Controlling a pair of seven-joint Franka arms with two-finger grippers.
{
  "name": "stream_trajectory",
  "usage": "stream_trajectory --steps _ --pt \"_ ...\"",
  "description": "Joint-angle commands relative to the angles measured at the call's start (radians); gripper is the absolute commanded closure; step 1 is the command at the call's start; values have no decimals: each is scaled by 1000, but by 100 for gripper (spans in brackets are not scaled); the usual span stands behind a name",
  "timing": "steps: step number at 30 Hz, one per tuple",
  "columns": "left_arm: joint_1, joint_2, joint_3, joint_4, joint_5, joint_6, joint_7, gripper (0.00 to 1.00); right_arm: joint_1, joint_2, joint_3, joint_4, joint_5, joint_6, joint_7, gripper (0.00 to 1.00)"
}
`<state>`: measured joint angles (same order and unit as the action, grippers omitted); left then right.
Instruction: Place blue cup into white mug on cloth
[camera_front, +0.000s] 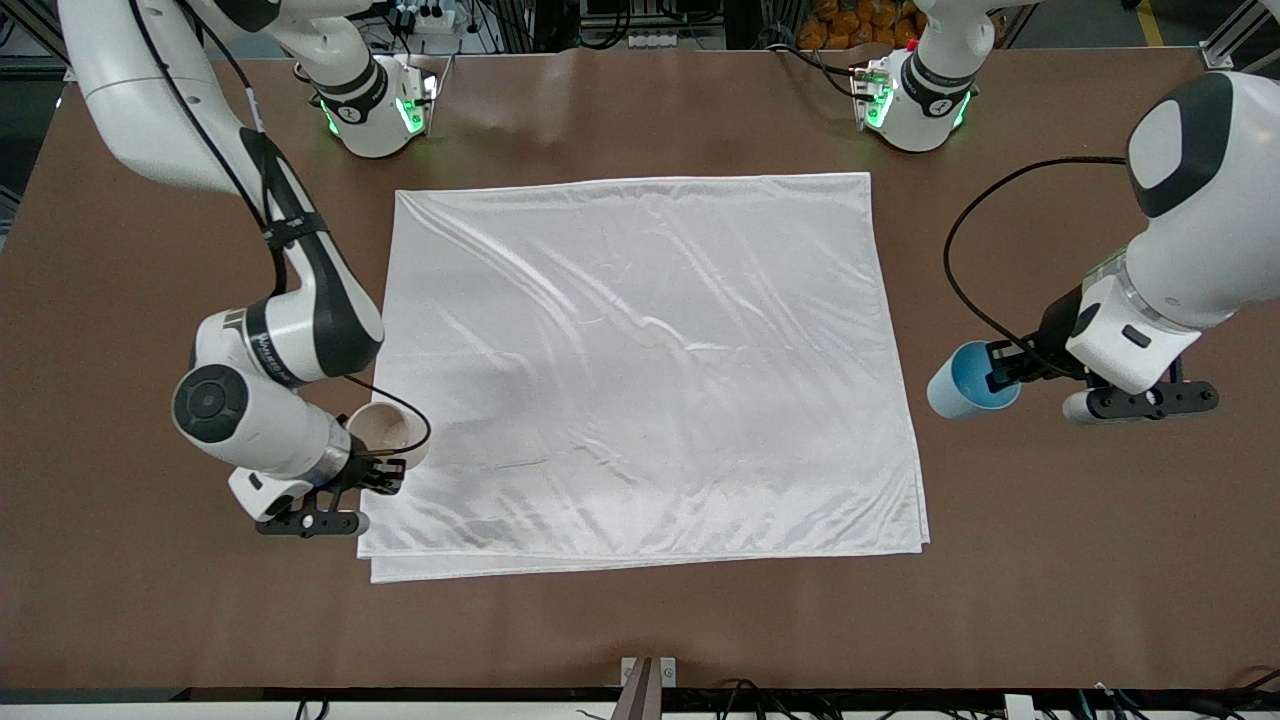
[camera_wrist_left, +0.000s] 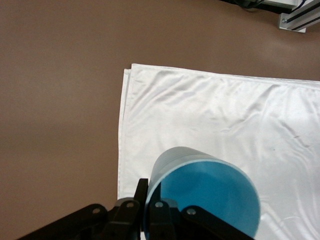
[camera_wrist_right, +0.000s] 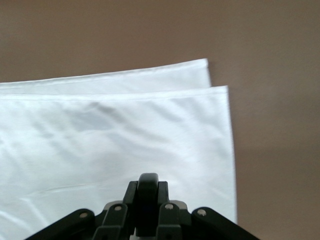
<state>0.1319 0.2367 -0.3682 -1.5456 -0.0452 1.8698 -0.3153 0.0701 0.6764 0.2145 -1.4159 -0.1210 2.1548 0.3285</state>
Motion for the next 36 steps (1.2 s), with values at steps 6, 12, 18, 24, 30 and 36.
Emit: stream_trajectory --steps 6,12,18,24,30,36 --pt "-41 0 -55 25 -24 -27 -145 100 108 -1 -1 9 15 -9 181 99" --pt "-78 -4 -57 25 -24 -63 -172 100 194 0 -3 9 12 -7 260 99" --pt "-130 1 -57 25 -24 -63 -271 100 287 2 -6 9 1 -4 320 99" --pt "-186 33 -55 48 -21 -61 -367 100 336 5 -9 6 -2 19 353 99" --pt "-235 56 -55 53 -18 -60 -432 100 387 26 -12 6 -3 57 389 99" --pt "-265 76 -54 56 -16 -49 -458 100 427 51 -32 3 -20 93 434 99"
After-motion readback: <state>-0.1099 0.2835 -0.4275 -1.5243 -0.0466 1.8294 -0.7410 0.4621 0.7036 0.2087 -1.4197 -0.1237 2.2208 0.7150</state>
